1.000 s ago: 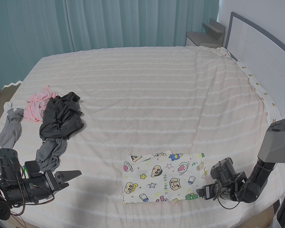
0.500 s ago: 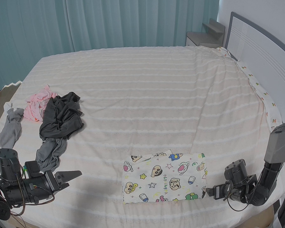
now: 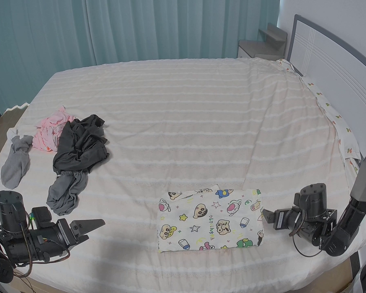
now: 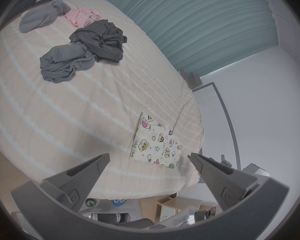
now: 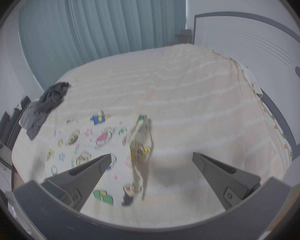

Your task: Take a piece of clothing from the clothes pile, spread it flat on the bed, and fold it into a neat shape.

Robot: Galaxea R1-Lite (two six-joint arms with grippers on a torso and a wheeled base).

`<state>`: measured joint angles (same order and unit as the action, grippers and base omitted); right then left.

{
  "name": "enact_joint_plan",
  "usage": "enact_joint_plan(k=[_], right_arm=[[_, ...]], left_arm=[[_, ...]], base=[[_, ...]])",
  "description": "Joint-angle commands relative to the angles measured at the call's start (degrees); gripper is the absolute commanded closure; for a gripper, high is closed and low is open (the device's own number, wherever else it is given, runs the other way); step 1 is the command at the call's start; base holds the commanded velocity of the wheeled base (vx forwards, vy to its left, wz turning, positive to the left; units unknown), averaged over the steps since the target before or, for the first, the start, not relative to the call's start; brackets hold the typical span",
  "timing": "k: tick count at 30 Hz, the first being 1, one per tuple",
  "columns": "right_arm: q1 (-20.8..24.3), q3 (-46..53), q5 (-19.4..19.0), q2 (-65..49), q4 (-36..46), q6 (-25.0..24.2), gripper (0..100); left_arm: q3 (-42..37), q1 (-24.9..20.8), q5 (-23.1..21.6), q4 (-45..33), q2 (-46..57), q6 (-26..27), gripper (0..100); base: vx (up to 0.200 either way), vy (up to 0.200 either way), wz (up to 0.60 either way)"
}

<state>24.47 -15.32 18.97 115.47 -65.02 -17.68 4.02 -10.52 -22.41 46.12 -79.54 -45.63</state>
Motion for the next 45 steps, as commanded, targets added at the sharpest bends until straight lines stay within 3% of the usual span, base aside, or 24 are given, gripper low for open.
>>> enact_joint_plan(k=[1, 11, 21, 28, 35, 40, 42, 43, 44, 45], right_arm=[[-1.97, -11.04, -0.25, 3.8, 2.97, 0.1, 0], [-1.97, -32.14, -0.6, 13.82, 24.16, -0.25, 0], [-5.39, -38.03, -0.95, 18.21, 31.63, -0.08, 0], [-10.05, -36.0, -0.95, 17.86, 31.27, -0.34, 0], [-10.76, -33.02, -3.15, 13.82, 29.78, -2.19, 0], [-10.93, -31.08, -7.63, 8.81, 28.73, -6.58, 0], [-12.43, -27.92, -19.23, 3.01, 27.67, -13.26, 0], [-12.78, -27.22, -21.78, 2.22, 27.67, -14.05, 0], [-12.78, -27.22, -21.78, 2.22, 27.67, -14.05, 0], [-14.1, -25.19, -27.14, 1.07, 27.67, -14.93, 0]], left_arm=[[-0.07, -0.03, -0.01, 0.03, -0.09, -0.07, 0], [-0.33, -0.38, -0.01, 0.03, -0.09, 0.01, 0], [-0.33, -0.47, -0.01, 0.03, -0.17, 0.01, 0], [-0.33, -0.47, -0.01, 0.03, -0.17, 0.01, 0], [-0.33, -0.47, -0.01, 0.03, -0.17, -0.07, 0], [0.46, -0.55, -0.01, 0.11, -0.7, 0.01, 0], [2.31, -1.87, 0.08, 0.2, -2.72, 0.01, 0], [3.18, -2.66, 0.17, 0.2, -3.6, 0.01, 0], [5.29, -4.25, 0.61, 0.11, -6.24, 0.19, 0], [6.08, -4.77, 0.7, 0.2, -7.38, 0.28, 0]], base=[[0.0, 0.0, 0.0], [0.0, 0.0, 0.0], [0.0, 0.0, 0.0], [0.0, 0.0, 0.0], [0.0, 0.0, 0.0], [0.0, 0.0, 0.0], [0.0, 0.0, 0.0], [0.0, 0.0, 0.0], [0.0, 0.0, 0.0], [0.0, 0.0, 0.0]])
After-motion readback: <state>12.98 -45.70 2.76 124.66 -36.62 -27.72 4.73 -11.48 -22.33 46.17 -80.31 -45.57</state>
